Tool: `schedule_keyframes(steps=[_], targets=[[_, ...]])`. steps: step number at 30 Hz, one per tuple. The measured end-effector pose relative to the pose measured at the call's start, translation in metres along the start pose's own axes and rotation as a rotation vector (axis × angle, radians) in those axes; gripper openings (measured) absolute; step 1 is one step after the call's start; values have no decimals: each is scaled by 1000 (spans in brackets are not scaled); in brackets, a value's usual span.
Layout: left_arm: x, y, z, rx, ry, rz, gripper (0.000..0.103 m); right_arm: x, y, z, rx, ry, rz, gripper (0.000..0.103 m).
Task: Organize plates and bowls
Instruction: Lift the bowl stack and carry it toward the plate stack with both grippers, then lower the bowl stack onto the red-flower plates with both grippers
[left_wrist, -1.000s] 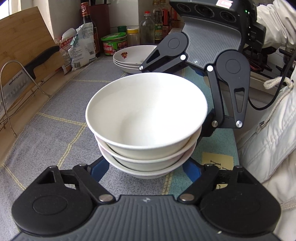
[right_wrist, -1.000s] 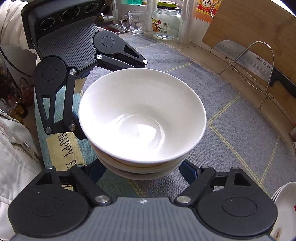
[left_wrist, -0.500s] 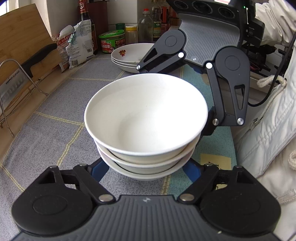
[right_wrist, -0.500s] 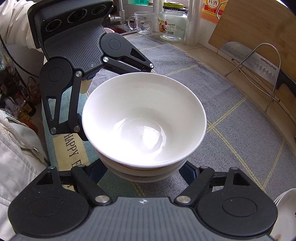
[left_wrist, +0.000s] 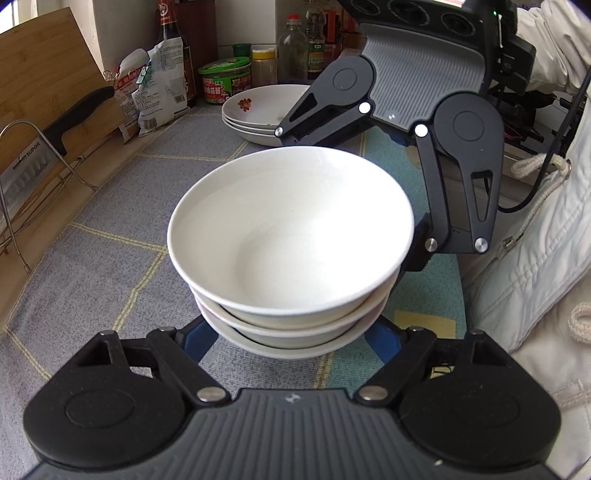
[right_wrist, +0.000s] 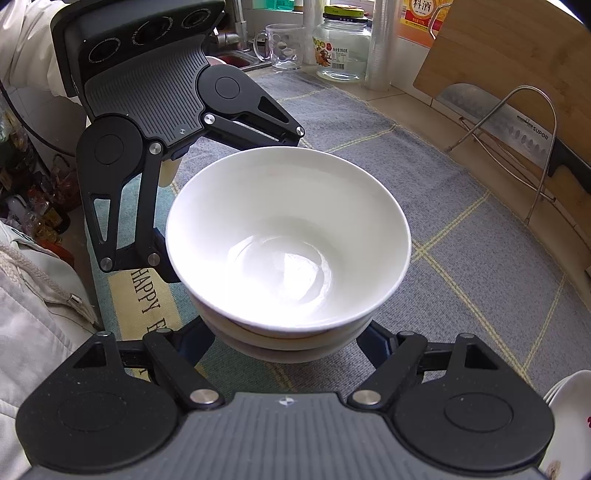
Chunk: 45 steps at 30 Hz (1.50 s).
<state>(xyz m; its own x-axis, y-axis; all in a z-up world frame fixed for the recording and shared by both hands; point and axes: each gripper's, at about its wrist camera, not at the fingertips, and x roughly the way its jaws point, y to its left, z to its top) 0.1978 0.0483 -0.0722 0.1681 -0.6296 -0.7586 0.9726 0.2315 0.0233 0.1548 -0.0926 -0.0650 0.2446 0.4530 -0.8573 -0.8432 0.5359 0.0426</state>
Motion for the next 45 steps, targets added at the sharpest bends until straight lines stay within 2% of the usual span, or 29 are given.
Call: schedule_keyframes(steps=[10,21,35,45], targets=[[7,-16,25,-13,-3,46,85,-25,-14,-11,-34,-16,7,86],[34,-25,78,-23,-29,80,85,-67,-50,-39,-77,-22,0,86],[81,-20,154,59,-54,96,85,-120,-111,-83,-76,-54,-85,86],[121,-10,192,98,-58,89,85,-141,-151,-111,-53,-53,-148,86]])
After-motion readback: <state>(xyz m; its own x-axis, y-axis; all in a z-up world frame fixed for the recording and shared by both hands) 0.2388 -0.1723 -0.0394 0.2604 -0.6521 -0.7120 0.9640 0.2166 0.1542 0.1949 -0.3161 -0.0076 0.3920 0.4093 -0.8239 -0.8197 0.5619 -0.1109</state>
